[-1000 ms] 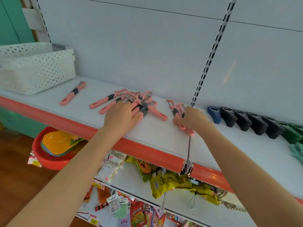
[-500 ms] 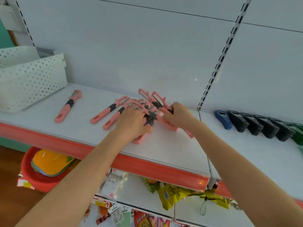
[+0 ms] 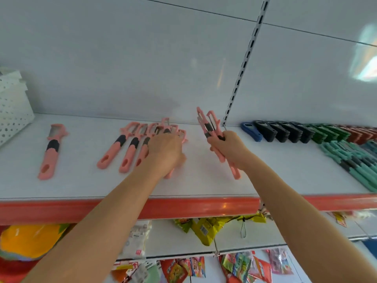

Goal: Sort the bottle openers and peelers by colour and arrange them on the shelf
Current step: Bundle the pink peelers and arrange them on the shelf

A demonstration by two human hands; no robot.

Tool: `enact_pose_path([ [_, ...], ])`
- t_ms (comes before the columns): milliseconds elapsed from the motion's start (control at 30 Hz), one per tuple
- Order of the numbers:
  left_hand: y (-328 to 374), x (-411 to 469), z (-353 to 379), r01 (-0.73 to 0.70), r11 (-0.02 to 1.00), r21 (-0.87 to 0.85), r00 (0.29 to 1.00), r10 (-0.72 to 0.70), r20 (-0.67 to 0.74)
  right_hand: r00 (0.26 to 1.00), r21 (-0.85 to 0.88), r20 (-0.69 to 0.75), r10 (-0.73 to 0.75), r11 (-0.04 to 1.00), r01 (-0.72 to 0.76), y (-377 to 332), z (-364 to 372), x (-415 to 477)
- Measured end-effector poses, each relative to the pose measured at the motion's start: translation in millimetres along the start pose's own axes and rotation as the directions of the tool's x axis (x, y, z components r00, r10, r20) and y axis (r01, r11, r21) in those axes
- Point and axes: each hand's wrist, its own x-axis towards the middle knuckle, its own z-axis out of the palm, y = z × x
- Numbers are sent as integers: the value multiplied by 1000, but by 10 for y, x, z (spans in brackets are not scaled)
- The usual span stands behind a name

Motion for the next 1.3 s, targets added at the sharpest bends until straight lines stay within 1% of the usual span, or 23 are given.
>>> enact_pose_path([
  [100,20,209,84,16,995,102,995,-26,98,999,136,9,43,990,-44,90,-102,-90],
  [200,18,363,156,18,991,131,983,-42,180,999,184,-6,54,982,-52,162,-189,-124],
  [333,56,448,176,47,984,169,971,-85,225,998,231,4,67,971,-66,209,-257,-123],
  [400,103,428,151,79,982,172,970,-116,213,997,271,37,74,959,-81,228,-285,-126],
  [533,83,412,156,127,990,68,973,-137,185,996,301,66,59,951,-76,265,-321,-96],
  [600,40,393,161,195,977,-80,967,-178,185,996,299,72,47,952,-66,277,-326,-76],
  [633,20,377,161,236,958,-163,962,-206,179,996,298,75,40,953,-60,279,-325,-64],
  [733,-45,292,153,297,896,-330,955,-267,132,995,312,94,16,949,-45,290,-308,-30],
  [833,-112,201,148,314,785,-534,945,-310,100,995,336,102,-10,942,-25,285,-278,-11],
  [900,-101,136,137,254,671,-697,956,-285,74,995,354,88,-35,935,1,275,-265,-11],
  [967,-37,75,122,165,553,-817,968,-248,28,994,407,73,-81,912,45,248,-254,-12],
  [1033,73,25,93,81,435,-897,973,-228,-23,989,469,53,-135,878,95,213,-243,-14],
  [1100,194,-2,71,-3,344,-939,974,-211,-80,982,533,28,-189,833,145,171,-223,-32],
  [1167,306,-23,44,-83,293,-952,970,-195,-145,969,568,1,-247,798,203,121,-187,-73],
  [1300,458,-77,59,-184,260,-948,960,-162,-230,927,564,-71,-368,751,342,88,-103,-166],
])
